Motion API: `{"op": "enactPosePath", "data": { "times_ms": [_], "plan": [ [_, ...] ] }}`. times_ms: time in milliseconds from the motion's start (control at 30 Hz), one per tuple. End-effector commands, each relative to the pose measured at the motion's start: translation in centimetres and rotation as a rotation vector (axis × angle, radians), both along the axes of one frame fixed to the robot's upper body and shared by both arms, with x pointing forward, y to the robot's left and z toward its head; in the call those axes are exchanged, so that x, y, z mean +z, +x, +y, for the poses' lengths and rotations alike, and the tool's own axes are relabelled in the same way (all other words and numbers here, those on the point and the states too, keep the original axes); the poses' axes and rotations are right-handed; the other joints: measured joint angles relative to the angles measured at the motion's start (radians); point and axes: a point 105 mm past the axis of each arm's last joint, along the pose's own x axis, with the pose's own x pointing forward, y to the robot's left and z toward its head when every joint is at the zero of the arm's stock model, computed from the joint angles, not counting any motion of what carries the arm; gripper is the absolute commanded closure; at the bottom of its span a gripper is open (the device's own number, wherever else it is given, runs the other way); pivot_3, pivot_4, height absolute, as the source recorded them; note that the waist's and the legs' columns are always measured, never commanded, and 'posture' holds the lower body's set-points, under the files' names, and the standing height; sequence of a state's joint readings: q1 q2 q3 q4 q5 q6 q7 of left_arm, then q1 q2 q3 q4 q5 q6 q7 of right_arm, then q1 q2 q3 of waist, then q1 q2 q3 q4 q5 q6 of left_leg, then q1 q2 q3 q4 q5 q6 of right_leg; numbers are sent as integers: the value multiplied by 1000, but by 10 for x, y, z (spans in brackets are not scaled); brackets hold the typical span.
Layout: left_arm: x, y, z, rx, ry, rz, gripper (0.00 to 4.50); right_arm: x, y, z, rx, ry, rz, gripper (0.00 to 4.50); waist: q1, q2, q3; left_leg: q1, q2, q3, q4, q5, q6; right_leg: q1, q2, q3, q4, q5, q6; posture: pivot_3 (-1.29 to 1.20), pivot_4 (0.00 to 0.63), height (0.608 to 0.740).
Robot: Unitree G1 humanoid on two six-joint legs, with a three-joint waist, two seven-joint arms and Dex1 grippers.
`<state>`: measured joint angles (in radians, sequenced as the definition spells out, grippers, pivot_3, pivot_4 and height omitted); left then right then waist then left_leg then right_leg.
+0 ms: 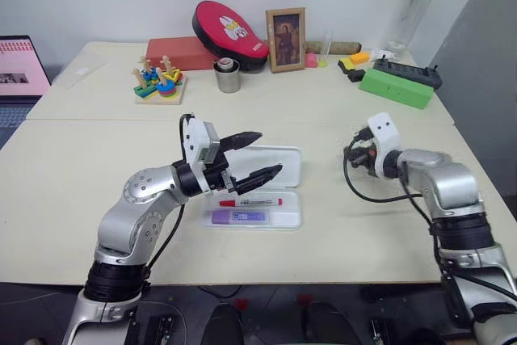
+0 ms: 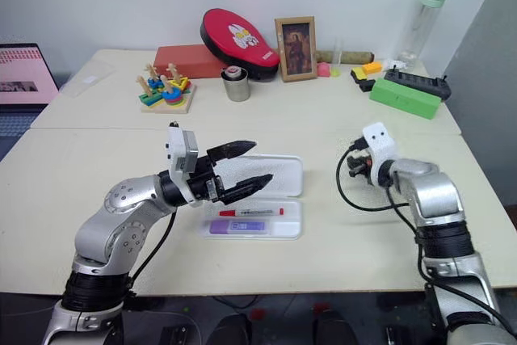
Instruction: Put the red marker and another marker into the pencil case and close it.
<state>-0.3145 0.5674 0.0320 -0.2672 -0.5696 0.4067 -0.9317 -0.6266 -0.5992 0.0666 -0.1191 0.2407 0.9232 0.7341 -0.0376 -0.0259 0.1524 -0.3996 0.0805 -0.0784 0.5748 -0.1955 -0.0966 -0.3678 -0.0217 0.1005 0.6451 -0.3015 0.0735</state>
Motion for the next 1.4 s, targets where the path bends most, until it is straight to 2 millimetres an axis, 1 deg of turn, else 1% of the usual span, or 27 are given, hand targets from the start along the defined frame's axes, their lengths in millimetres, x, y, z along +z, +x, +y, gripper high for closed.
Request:
{"op": "enactPosePath", "data": {
  "times_ms": [33, 100, 167, 200, 333, 400, 500, 567, 667, 867, 900, 1067, 1133, 1267, 1300, 1333, 1400],
  "plan": [
    [4, -10, 21, 1, 37, -5, 0, 26, -47, 45, 400, 18, -59, 4187, -5, 0, 0, 0, 0, 0, -1, 0, 0, 0, 0, 0, 0, 0, 0, 0, 150, 740],
    [-3, -16, 35, 11, 84, 32, 0, 21, -63, 60, 512, -6, -20, 4187, -8, -1, 0, 0, 1, 0, 0, 0, 0, 0, 0, -1, 0, 0, -1, 0, 150, 740],
    [-6, -19, 48, 37, 123, 46, 0, 8, -71, 73, 570, -39, 25, 4187, -10, -1, 0, 0, 0, 0, 0, 0, 0, 0, 0, 0, 0, 0, 0, 0, 150, 740],
    [-7, -19, 53, 50, 135, 46, 0, 2, -73, 79, 589, -51, 41, 4187, -11, -1, 0, 0, 0, 0, 0, 0, 0, 0, 0, 0, 0, 0, 0, 0, 150, 740],
    [-1, -25, 65, 71, 155, 53, 0, -39, -79, 92, 633, -155, 123, 4187, -3, -1, 0, 0, 1, 0, 1, 0, 0, -2, 0, -1, 0, -1, 0, 0, 150, 740],
    [1, -28, 65, 71, 153, 56, 0, -47, -78, 96, 634, -172, 134, 4187, 0, -2, 0, 0, 1, 0, 2, 0, 0, -4, 0, -1, 0, -1, 1, 0, 150, 740],
    [1, -33, 63, 64, 149, 72, 0, -55, -74, 98, 624, -198, 135, 4187, 5, -2, -1, 0, 1, 0, 2, 0, 0, -3, 0, -1, 0, -2, 3, 0, 150, 740],
    [0, -35, 62, 64, 152, 85, 0, -58, -73, 100, 620, -200, 135, 4187, 5, -2, -1, 0, 1, 0, 2, 0, 0, -2, 0, -1, 0, 0, 0, 0, 150, 740],
    [0, -36, 62, 65, 152, 90, 0, -61, -69, 101, 604, -206, 129, 4187, 5, -2, -1, 0, 1, 0, 1, 0, 0, -1, 0, -1, 1, 0, 0, 0, 150, 740],
    [0, -37, 58, 50, 153, 101, 0, -59, -68, 102, 606, -200, 126, 4187, 5, -2, -1, 0, 1, 0, 1, 0, 0, -1, 0, -1, 0, 0, 0, 0, 150, 740],
    [0, -37, 57, 48, 153, 103, 0, -58, -68, 102, 606, -199, 124, 3839, 5, -2, -1, 0, 1, 0, 1, 0, 0, -1, 0, -1, 0, 0, 0, 0, 150, 740],
    [0, -35, 55, 46, 151, 103, 0, -53, -67, 103, 604, -186, 110, 2777, 5, -2, -1, 0, 1, 0, 1, 0, 0, -1, 0, -1, 0, 0, 0, 0, 150, 740],
    [0, -34, 53, 45, 150, 103, 0, -50, -68, 104, 610, -177, 102, 2429, 5, -2, -1, 0, 1, 0, 1, 0, 0, -1, 0, -1, 0, 0, 0, 0, 150, 740],
    [1, -33, 52, 45, 148, 101, 0, -44, -67, 106, 610, -163, 87, 1446, 5, -2, -1, 0, 1, 0, 1, 0, 0, -1, 0, -1, 0, 0, 0, 0, 150, 740],
    [1, -33, 52, 44, 148, 101, 0, -42, -66, 107, 610, -158, 81, 1262, 5, -2, -1, 0, 1, 0, 1, 0, 0, -1, 0, -1, 0, 0, 0, 0, 150, 740],
    [1, -33, 52, 43, 147, 101, 0, -40, -66, 107, 610, -152, 76, 910, 5, -2, -1, 0, 1, 0, 1, 0, 0, -1, 0, -1, 0, 0, 0, 0, 150, 740],
    [1, -33, 51, 42, 146, 101, 0, -34, -67, 109, 618, -128, 63, 433, 5, -2, -1, 0, 1, 0, 1, 0, 0, -1, 0, -1, 0, 0, 0, 0, 150, 740]
  ]
}}
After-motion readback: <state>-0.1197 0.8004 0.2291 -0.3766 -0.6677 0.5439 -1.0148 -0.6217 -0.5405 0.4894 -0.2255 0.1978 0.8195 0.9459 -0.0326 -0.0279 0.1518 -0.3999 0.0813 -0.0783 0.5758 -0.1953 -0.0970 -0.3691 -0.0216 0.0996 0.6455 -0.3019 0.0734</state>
